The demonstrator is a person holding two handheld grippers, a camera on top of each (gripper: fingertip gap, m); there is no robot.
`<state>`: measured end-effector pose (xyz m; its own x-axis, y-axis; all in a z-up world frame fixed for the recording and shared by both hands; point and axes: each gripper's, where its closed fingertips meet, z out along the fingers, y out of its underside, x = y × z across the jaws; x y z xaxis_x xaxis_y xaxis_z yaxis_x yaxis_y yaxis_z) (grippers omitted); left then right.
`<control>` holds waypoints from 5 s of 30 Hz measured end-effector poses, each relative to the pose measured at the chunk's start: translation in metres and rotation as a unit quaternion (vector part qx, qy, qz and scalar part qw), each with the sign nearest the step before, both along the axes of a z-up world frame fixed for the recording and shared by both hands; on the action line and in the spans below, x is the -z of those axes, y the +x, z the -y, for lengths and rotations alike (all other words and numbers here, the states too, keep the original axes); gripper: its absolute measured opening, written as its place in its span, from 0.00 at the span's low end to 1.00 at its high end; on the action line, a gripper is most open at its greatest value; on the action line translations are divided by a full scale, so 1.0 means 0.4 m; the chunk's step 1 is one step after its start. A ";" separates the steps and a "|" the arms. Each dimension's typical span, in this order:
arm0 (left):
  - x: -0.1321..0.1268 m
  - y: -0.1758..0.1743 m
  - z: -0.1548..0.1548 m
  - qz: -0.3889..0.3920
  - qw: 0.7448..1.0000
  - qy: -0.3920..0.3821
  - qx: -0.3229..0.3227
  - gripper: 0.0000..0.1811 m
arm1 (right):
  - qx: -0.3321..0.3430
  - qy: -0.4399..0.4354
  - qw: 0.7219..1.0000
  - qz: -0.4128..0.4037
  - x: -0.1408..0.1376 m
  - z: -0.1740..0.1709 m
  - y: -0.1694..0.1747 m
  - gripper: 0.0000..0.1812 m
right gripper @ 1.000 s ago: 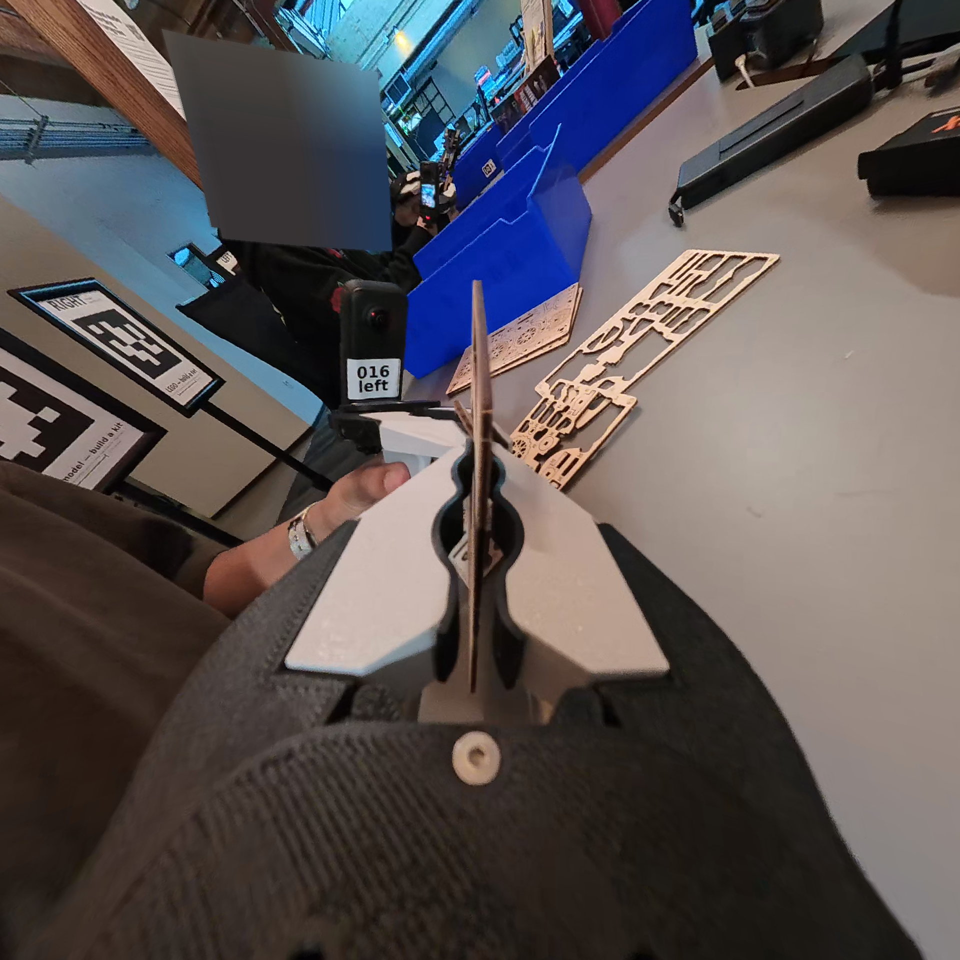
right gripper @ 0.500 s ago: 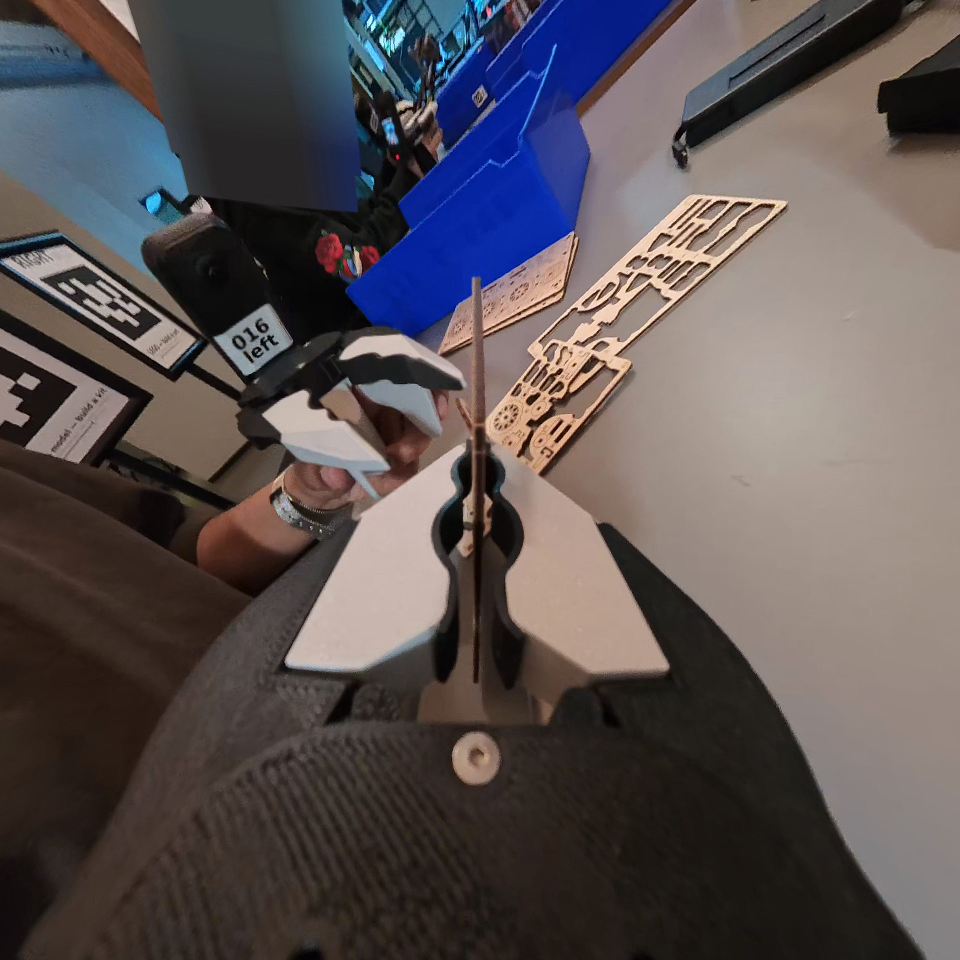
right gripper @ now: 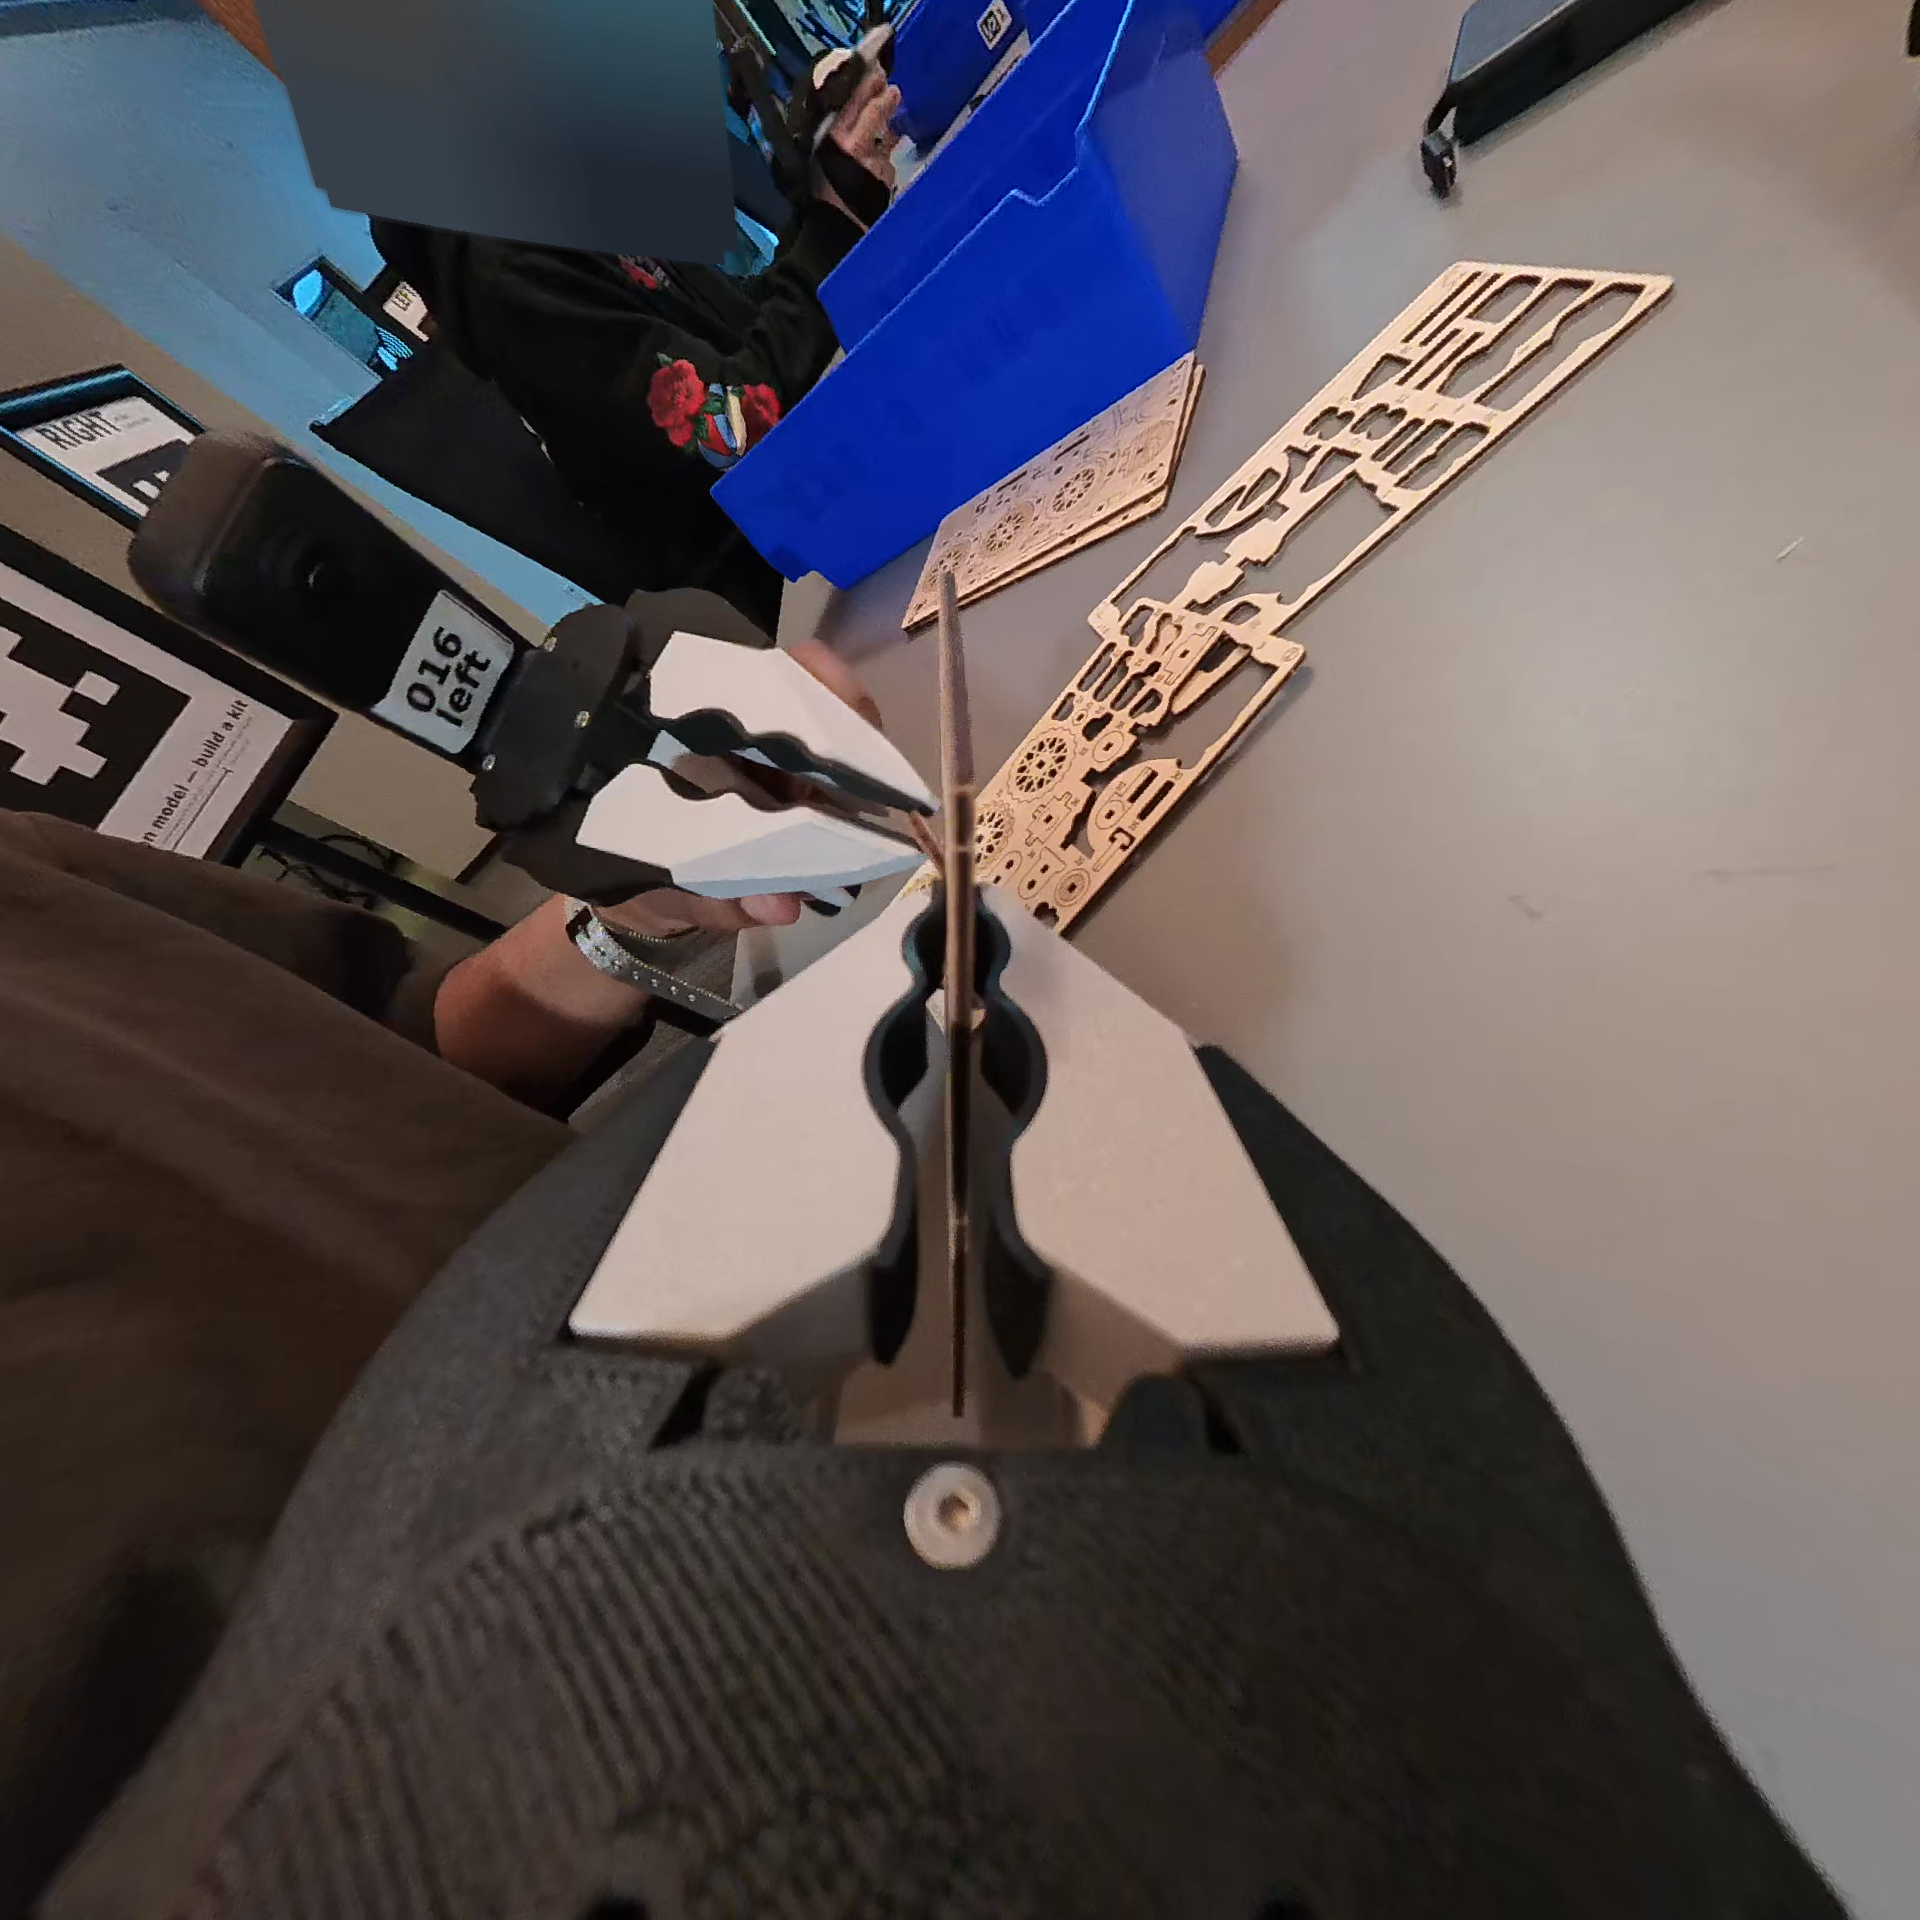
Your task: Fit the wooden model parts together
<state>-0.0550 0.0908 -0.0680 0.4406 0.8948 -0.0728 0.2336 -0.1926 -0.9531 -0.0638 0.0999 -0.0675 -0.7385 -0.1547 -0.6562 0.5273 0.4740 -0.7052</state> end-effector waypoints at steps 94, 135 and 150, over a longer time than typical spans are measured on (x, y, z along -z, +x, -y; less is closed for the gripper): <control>-0.066 -0.003 0.000 -0.123 0.972 -0.191 -0.066 0.02 | 0.059 -0.061 0.984 0.159 -0.080 0.032 0.001 0.00; -0.141 -0.005 -0.026 0.001 0.930 0.366 0.017 0.01 | 0.034 -0.107 0.991 0.078 -0.162 0.006 0.004 0.00; -0.124 -0.004 0.023 -0.104 0.990 0.038 -0.082 0.02 | 0.018 -0.097 0.995 0.024 -0.127 0.011 0.022 0.01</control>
<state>-0.0566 0.0817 -0.0183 0.2713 0.9594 -0.0770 0.0534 -0.0949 -0.9941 -0.0549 0.0955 -0.0167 -0.7149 -0.2558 -0.6508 0.5759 0.3123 -0.7555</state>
